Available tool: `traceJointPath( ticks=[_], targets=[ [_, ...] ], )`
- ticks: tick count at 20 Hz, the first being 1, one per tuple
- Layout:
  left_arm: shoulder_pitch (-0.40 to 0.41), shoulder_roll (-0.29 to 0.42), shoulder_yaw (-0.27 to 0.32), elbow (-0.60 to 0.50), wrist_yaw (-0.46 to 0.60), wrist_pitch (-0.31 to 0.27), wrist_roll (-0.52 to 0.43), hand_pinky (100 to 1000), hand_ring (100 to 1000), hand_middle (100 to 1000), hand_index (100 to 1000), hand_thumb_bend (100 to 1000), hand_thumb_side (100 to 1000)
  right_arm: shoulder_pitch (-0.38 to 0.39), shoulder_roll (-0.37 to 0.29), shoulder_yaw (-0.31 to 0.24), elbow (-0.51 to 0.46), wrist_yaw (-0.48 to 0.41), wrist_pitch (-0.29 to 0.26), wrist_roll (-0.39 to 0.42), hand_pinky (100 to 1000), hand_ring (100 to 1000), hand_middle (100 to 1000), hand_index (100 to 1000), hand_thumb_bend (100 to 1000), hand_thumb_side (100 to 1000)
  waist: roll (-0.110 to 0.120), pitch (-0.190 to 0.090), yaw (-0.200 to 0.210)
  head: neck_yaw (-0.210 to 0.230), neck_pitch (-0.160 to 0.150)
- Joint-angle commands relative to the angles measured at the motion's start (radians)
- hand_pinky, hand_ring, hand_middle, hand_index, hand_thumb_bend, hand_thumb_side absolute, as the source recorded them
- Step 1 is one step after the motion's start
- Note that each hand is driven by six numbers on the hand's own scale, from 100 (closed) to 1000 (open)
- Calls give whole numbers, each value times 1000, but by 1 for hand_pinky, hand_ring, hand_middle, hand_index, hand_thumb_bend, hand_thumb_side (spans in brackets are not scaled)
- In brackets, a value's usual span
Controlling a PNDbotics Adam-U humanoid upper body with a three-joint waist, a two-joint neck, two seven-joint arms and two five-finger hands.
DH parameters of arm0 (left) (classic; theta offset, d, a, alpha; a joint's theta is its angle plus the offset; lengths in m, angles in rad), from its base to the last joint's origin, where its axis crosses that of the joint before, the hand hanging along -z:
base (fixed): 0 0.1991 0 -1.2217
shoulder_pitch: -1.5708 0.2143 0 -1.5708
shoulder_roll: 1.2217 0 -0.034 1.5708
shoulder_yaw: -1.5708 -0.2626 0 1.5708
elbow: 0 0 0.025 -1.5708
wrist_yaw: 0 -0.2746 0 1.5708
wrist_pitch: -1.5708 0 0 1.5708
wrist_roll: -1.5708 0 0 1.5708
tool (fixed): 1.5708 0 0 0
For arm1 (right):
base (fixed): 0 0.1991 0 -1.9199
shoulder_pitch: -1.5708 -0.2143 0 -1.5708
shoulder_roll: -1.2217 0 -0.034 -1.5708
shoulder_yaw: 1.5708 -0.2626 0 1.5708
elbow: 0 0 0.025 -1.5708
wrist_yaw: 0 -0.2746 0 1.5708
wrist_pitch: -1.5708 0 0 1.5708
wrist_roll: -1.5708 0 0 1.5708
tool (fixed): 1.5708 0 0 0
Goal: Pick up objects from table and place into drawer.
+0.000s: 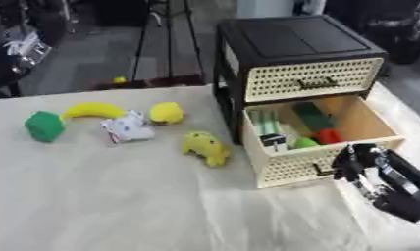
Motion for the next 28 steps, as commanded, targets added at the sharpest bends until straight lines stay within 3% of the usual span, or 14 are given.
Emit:
traceJointPath(
  ticks=[1, 8, 19, 28],
  targets=[
    [10, 38, 35, -17, 5, 4, 12, 543, 519, 627, 741, 639, 797, -30, -27, 11, 30, -26, -1, 22, 301, 606, 664, 594, 100, 1000, 1, -17, 8, -6, 11],
    [63, 31, 75, -25, 11, 10, 45, 542, 519, 626, 740, 636, 798, -59, -28, 2, 142, 3, 17, 23, 334, 642, 699, 617, 100, 1000, 13, -26, 30, -13, 22],
    [96, 17, 104, -32, 19, 18, 71, 540, 517, 624, 738, 632, 800, -89, -29, -19, 308, 184, 26, 2, 377, 671, 718, 656, 100, 1000, 22, -29, 43, -18, 33],
    [104, 0, 102, -32, 21, 18, 68, 539, 515, 622, 739, 629, 804, -184, -13, -38, 389, 287, 27, -33, 432, 708, 743, 684, 100, 1000, 28, -30, 62, -27, 36]
  ],
)
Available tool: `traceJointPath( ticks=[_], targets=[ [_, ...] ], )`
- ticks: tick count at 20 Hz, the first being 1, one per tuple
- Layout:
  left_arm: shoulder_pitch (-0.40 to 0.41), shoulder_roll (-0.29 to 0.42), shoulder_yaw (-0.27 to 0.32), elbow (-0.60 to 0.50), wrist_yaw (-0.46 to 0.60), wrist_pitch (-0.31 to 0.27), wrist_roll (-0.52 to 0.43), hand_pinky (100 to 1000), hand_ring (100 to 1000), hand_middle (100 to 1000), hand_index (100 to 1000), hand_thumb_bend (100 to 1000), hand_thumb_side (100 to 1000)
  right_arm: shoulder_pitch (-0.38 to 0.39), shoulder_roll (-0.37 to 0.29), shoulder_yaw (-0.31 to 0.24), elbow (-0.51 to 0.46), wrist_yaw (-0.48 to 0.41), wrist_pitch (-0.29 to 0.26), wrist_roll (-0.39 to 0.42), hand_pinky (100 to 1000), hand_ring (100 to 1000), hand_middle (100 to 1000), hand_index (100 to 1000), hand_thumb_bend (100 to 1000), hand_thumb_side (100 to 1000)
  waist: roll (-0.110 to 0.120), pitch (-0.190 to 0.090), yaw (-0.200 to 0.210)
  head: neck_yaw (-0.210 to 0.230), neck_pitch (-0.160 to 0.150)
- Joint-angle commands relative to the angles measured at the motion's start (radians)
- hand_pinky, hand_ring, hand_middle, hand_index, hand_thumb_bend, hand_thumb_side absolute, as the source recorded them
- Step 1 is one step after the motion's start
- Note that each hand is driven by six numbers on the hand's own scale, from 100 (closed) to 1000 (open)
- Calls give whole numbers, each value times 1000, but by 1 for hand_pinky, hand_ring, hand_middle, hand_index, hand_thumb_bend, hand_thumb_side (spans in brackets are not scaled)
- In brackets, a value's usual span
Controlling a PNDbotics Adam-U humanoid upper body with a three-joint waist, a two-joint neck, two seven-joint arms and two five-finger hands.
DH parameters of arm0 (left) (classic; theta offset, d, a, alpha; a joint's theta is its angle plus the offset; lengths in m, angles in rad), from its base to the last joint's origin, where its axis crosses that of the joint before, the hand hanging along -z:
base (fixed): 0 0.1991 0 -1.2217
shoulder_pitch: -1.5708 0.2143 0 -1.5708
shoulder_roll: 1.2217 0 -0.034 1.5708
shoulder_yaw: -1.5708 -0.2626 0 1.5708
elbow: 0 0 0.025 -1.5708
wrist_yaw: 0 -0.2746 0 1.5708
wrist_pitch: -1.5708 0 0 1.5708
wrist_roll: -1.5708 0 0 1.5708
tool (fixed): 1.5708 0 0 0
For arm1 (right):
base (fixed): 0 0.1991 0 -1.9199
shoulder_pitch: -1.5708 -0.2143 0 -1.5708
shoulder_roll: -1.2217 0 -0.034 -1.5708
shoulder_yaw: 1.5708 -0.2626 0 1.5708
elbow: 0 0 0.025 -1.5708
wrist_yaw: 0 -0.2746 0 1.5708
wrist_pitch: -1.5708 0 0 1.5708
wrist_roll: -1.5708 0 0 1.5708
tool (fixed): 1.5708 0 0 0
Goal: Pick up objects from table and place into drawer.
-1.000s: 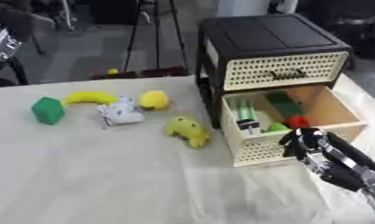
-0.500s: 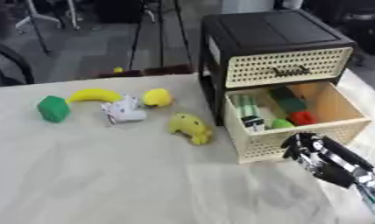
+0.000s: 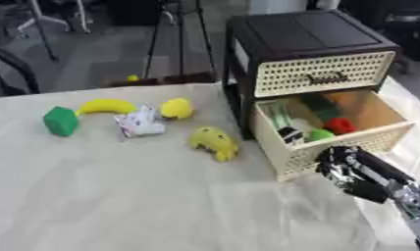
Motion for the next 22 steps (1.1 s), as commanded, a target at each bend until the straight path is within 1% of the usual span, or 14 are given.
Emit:
traceJointPath(
  ticks=[1, 9, 22],
  targets=[
    [-6, 13, 12, -16, 4, -1, -2, 538, 514, 622, 739, 629, 805, -39, -16, -13, 34, 38, 4, -8, 434, 709, 743, 686, 100, 1000, 2, -7, 9, -6, 10],
    [-4, 1, 10, -17, 7, -2, -6, 538, 513, 621, 739, 626, 806, -113, -11, -8, 71, 54, -14, -18, 441, 710, 743, 687, 100, 1000, 5, -8, 32, -15, 10],
    [-11, -14, 3, -16, 9, -2, -15, 537, 511, 618, 740, 606, 807, -218, 49, 17, 120, 63, -41, 3, 454, 717, 748, 692, 100, 1000, 5, -5, 64, -29, 6]
  ],
)
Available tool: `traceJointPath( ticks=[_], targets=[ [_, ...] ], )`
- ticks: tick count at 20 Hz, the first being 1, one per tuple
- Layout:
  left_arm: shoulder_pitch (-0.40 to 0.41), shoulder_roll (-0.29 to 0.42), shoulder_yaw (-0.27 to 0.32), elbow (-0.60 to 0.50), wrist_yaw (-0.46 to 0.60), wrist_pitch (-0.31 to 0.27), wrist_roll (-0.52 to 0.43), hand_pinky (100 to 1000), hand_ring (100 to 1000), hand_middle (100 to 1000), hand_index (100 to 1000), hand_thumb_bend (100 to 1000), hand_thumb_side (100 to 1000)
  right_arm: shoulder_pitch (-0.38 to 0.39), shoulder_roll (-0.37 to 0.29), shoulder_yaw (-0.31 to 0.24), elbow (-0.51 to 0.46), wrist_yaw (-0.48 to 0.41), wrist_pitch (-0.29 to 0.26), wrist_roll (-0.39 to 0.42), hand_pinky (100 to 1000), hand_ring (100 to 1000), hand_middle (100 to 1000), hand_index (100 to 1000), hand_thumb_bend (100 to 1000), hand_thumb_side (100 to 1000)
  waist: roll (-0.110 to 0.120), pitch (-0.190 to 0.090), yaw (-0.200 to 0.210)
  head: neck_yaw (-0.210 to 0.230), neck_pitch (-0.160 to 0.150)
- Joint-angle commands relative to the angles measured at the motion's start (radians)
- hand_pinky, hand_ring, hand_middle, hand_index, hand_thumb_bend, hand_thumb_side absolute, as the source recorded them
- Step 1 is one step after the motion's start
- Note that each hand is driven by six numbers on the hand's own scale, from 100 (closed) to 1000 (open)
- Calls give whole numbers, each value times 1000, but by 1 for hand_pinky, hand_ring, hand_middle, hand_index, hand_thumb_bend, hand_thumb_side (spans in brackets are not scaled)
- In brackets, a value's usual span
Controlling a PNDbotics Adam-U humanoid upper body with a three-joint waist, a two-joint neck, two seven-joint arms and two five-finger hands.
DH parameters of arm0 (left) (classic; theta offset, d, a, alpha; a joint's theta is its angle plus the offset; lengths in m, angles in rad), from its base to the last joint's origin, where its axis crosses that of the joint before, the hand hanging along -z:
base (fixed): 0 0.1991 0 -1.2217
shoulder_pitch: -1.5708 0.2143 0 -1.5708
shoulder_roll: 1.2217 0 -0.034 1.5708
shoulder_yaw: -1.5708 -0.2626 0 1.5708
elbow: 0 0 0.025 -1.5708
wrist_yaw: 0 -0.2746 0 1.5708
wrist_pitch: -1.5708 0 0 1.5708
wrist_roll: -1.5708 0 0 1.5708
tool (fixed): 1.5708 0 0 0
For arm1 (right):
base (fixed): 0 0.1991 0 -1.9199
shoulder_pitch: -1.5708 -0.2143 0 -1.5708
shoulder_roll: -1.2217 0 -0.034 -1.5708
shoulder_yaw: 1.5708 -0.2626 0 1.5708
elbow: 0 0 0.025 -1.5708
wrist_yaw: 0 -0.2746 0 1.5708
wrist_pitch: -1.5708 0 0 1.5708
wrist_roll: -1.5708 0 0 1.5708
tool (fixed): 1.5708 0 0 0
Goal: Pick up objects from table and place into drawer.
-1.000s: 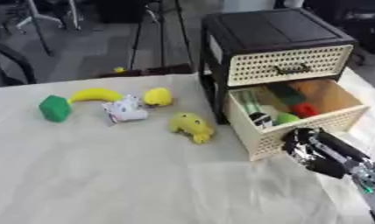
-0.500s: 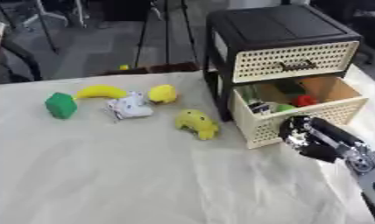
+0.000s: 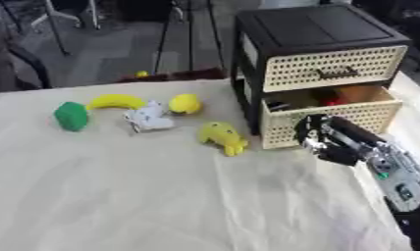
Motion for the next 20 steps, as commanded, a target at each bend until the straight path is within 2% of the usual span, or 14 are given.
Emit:
traceJointPath(
  ticks=[1, 11, 20],
  targets=[
    [-16, 11, 5, -16, 5, -1, -3, 537, 511, 618, 740, 605, 808, -44, 6, -1, 8, 12, -5, 4, 454, 717, 748, 692, 100, 1000, 0, -9, 7, -6, -1],
    [-18, 2, 1, -21, 8, -3, -8, 537, 511, 618, 740, 601, 808, -108, 4, -20, 78, 52, 5, -11, 475, 701, 734, 696, 100, 996, 5, -9, 48, -22, -4],
    [-10, 5, 3, -23, 7, -2, -6, 544, 510, 618, 740, 598, 808, -79, -36, -38, 90, 93, 8, -53, 476, 665, 694, 676, 100, 984, 0, -10, 42, -17, -5]
  ],
)
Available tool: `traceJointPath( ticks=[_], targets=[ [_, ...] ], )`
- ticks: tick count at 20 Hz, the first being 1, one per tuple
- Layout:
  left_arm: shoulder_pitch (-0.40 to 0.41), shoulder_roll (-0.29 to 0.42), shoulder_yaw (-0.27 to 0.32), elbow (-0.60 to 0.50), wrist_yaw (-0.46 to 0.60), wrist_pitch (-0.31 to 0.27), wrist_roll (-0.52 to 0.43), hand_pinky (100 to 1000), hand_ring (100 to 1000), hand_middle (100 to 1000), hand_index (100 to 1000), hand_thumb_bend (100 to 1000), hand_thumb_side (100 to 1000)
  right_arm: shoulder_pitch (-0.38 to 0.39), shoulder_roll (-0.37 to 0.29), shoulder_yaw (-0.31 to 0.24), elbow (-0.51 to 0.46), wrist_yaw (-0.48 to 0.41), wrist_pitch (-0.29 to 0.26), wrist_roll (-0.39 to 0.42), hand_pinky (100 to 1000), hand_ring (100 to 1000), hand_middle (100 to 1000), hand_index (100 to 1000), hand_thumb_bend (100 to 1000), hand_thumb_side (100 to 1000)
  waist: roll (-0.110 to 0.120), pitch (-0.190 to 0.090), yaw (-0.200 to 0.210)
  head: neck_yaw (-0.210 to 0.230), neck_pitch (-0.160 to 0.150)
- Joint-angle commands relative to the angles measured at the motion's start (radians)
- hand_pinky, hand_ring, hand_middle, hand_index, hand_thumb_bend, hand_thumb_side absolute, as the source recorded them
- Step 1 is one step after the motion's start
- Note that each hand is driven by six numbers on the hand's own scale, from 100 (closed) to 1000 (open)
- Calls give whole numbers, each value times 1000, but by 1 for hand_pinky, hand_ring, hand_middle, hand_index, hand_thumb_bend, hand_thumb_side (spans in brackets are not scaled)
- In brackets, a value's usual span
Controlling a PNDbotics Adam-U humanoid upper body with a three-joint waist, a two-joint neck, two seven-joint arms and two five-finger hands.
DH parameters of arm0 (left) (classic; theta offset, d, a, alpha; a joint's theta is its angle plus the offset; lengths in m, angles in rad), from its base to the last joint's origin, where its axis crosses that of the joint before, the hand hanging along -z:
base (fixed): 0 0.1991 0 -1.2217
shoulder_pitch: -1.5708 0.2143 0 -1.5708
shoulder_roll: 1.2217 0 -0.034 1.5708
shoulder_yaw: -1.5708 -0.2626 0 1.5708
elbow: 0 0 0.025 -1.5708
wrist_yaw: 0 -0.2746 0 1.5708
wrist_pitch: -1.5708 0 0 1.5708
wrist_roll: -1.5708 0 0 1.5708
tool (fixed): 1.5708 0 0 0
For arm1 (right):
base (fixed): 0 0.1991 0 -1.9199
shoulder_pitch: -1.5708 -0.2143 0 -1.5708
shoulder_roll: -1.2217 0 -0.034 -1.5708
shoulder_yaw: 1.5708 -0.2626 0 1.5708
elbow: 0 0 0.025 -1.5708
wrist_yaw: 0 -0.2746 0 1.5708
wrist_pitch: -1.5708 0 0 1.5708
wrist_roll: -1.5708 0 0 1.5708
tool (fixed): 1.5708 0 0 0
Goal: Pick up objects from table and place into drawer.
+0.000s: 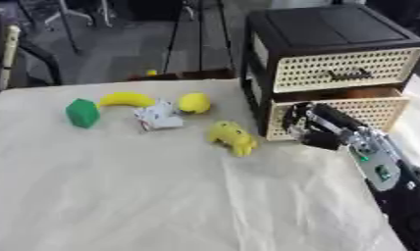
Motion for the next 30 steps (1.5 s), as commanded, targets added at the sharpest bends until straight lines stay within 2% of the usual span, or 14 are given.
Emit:
traceJointPath(
  ticks=[1, 7, 15, 30],
  targets=[
    [-6, 23, 10, -16, 3, 1, 1, 546, 510, 617, 740, 598, 809, 0, -47, -15, -16, 18, 1, -19, 476, 659, 692, 675, 100, 981, 0, -11, -3, 2, -5],
    [3, 27, 13, -18, 5, 1, 4, 551, 510, 617, 740, 595, 810, 28, -91, -37, -22, 41, 21, -48, 488, 673, 702, 683, 100, 966, -2, -13, -11, 5, -3],
    [8, 24, 14, -19, 7, -4, 1, 553, 510, 616, 741, 592, 811, -10, -112, -70, 31, 75, 60, -107, 506, 703, 725, 693, 100, 930, 6, -12, -11, 1, -1],
    [1, 10, 11, -25, 11, -7, -4, 557, 498, 614, 740, 589, 812, -80, -91, -62, 100, 100, 31, -136, 505, 695, 725, 692, 100, 892, 14, -2, 16, -16, -10]
  ],
)
